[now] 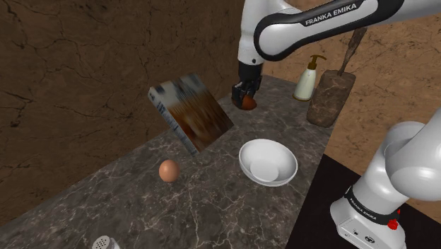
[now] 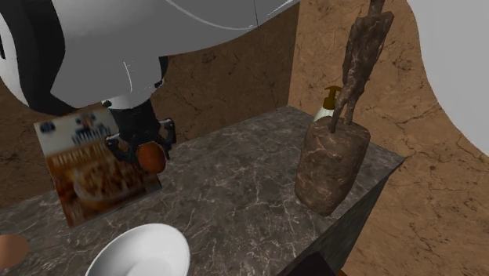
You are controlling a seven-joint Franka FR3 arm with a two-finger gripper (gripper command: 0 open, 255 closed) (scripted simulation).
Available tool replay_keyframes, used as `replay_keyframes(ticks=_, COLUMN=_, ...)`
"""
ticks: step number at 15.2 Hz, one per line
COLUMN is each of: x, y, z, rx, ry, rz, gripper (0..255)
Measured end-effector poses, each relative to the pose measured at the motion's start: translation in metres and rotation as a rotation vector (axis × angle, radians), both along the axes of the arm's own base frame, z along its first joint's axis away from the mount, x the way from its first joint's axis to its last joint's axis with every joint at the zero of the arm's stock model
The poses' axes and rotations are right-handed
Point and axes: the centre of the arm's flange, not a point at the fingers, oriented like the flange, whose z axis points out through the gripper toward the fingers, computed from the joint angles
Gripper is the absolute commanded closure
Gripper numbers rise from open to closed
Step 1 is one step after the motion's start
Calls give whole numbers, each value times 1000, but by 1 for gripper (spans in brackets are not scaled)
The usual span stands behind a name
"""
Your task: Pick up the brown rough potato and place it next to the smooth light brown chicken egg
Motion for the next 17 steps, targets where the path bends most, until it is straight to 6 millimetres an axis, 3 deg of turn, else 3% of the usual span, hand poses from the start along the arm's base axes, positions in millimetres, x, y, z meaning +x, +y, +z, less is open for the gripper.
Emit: replay_keyframes(ticks=17, x=-87, y=204, z=0, rx=0, ry=0, rz=0, gripper=255)
